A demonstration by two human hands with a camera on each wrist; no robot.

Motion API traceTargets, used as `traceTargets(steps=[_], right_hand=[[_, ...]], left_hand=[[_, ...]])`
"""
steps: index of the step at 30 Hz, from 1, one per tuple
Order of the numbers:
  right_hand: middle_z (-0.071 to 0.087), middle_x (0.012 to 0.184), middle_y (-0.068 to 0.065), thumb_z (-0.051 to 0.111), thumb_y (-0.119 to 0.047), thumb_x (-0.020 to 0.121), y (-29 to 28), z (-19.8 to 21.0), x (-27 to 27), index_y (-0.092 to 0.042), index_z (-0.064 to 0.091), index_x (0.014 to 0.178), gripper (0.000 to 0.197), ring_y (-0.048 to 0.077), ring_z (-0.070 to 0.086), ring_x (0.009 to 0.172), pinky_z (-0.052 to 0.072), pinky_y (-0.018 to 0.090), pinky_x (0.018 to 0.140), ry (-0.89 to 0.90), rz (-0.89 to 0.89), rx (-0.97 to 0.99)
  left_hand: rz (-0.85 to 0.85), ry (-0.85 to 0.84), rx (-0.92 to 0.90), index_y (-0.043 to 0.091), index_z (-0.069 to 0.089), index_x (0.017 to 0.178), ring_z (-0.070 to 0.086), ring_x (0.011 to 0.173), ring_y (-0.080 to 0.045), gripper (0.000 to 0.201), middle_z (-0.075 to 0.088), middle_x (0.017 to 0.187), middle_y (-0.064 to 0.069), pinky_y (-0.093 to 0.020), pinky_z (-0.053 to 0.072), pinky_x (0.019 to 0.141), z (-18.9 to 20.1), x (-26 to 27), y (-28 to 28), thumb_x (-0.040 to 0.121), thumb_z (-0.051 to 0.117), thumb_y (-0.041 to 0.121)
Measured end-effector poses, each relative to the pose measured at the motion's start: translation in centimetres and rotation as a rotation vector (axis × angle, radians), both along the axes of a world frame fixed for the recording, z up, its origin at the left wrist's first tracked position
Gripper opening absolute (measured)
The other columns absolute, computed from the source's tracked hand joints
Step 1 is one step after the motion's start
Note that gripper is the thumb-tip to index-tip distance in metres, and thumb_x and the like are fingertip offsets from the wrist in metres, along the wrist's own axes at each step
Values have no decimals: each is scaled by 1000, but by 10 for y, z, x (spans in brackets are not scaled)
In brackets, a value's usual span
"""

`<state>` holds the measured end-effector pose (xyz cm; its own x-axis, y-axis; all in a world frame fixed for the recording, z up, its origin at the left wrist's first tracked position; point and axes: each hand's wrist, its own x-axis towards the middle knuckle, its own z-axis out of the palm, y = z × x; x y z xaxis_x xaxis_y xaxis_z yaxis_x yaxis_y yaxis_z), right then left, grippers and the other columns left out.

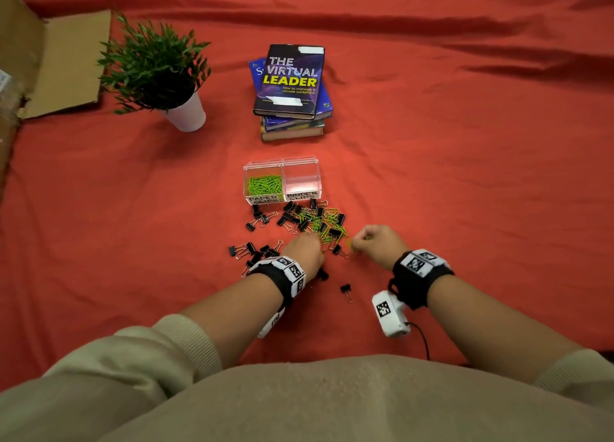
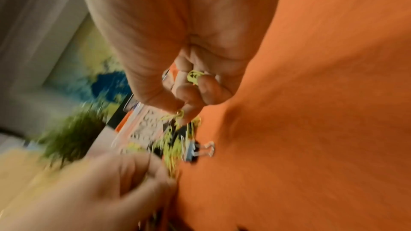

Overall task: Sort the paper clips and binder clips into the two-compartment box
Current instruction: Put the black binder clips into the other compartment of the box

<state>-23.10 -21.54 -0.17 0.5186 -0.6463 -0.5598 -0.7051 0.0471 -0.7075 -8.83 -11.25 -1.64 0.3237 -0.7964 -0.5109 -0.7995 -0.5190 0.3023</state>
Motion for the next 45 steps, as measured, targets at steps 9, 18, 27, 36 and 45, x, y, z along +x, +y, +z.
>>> traceTargets(steps=[9, 18, 27, 36, 45], right_hand=[[51, 64, 9, 41, -1, 86, -30, -1, 26, -4, 58, 72, 22, 15, 52, 46, 42, 20, 38, -176, -324, 367], [59, 79, 0, 50, -17, 93, -15, -14, 50, -10, 62, 93, 14, 16, 54, 69, 42, 25, 58, 94, 212, -197], [45, 64, -15, 56, -8, 85, -11, -14, 21, -11, 63, 99, 16, 2, 45, 60, 29, 10, 51, 134, 400, -317], [60, 84, 2, 60, -25, 88, -3, -20, 23, -13, 60, 88, 12, 20, 56, 80, 41, 29, 68, 243, 499, -333], [60, 106, 13, 49, -20, 90, 8, -15, 17, -6, 55, 100, 18, 29, 58, 97, 41, 34, 75, 342, 652, -416]], left_hand=[[395, 354, -271, 13, 45, 96, 38, 54, -13, 4, 47, 70, -1, -25, 33, 49, 14, 44, 7, 93, 45, 11], [461, 389, -285, 11, 55, 99, 37, 48, -13, 25, 47, 63, 2, -26, 31, 46, 19, 52, -12, 98, 31, 15], [-67, 29, -102, 18, 50, 119, 57, 103, -28, 29, 54, 119, -9, -37, 47, 86, 8, 59, -13, 91, 54, 14], [-119, -41, -135, 14, 51, 104, 54, 88, -19, 28, 57, 102, -3, -28, 42, 72, 8, 70, 7, 89, 58, 36], [-86, -118, -95, 17, 53, 91, 58, 84, -21, 20, 61, 94, -2, -31, 45, 66, 15, 68, 11, 85, 52, 36]])
